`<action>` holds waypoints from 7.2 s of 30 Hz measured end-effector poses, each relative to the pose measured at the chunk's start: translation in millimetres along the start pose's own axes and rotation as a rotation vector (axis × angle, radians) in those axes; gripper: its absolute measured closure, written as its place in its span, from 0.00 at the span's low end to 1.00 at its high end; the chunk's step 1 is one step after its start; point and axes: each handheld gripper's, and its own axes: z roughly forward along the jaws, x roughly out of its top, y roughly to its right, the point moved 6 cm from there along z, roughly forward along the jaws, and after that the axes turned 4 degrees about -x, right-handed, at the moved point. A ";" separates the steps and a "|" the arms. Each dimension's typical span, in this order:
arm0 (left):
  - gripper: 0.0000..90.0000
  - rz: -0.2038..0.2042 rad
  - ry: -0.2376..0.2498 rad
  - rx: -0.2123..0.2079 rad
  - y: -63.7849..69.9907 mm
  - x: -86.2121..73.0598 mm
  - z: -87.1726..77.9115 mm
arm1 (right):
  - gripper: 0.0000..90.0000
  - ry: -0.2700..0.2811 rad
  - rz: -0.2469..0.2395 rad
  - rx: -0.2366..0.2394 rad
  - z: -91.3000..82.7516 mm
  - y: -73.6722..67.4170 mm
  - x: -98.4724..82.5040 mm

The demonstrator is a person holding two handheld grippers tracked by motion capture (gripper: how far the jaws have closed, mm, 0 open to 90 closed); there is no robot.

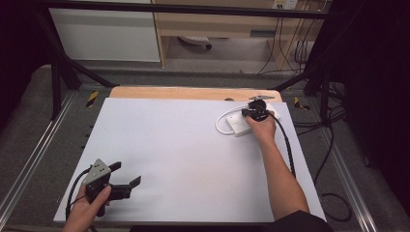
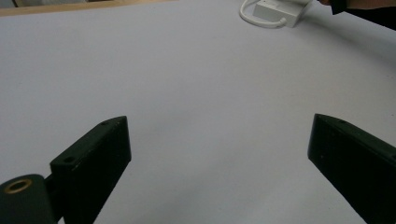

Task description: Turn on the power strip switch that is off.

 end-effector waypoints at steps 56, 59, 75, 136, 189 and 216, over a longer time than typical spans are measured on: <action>0.07 -0.002 -0.005 -0.002 0.6 -0.5 0.4 | 1.00 0.017 -0.029 0.033 0.4 -5.4 2.5; 0.07 -0.002 -0.003 -0.002 0.8 -0.5 0.3 | 1.00 0.028 -0.028 0.032 -2.3 -3.8 5.8; 0.07 0.002 -0.008 -0.002 0.8 -0.9 0.7 | 0.99 0.043 -0.012 0.044 -7.1 -2.1 9.6; 0.07 0.012 -0.020 -0.005 2.4 -2.3 2.1 | 0.30 0.105 0.044 0.052 -53.3 -3.6 32.2; 0.07 0.016 -0.021 -0.001 2.9 -3.2 2.9 | 0.06 0.257 0.028 0.126 -163.1 -10.1 -6.9; 0.07 0.025 -0.019 -0.005 4.2 -2.8 2.8 | 0.05 0.387 -0.019 0.105 -209.7 -12.1 -72.6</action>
